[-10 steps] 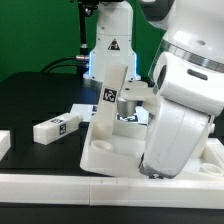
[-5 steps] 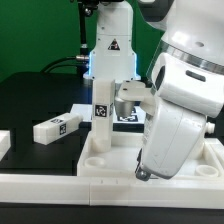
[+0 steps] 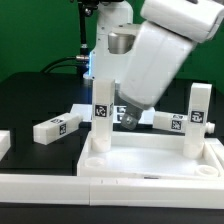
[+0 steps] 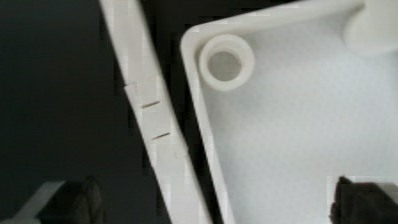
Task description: Assemble desk
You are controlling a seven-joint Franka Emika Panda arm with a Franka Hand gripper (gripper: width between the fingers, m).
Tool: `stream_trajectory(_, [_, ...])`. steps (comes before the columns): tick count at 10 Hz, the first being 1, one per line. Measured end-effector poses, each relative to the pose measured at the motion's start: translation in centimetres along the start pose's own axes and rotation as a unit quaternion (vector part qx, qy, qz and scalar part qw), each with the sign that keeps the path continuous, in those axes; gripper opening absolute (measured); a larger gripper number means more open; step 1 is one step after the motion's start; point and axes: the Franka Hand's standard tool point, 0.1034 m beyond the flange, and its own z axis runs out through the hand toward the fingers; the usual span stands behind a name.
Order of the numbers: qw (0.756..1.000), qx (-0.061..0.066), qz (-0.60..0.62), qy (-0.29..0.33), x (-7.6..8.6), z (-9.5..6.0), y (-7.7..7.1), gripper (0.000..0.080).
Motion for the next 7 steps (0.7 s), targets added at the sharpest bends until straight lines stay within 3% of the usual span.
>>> stream_trajectory(3, [0.994, 0.002, 0.107, 0.001, -0.2, 0.0, 0.0, 0.0649])
stream_trajectory(4, [0.988, 0.013, 0.157, 0.009, -1.0, -1.0, 0.1, 0.0649])
stream_trajectory(5, [0.975, 0.013, 0.22, 0.017, -1.5, -2.8, -0.1, 0.0649])
stream_trajectory(7, [0.961, 0.018, 0.276, 0.031, -1.1, -5.4, -3.0, 0.0649])
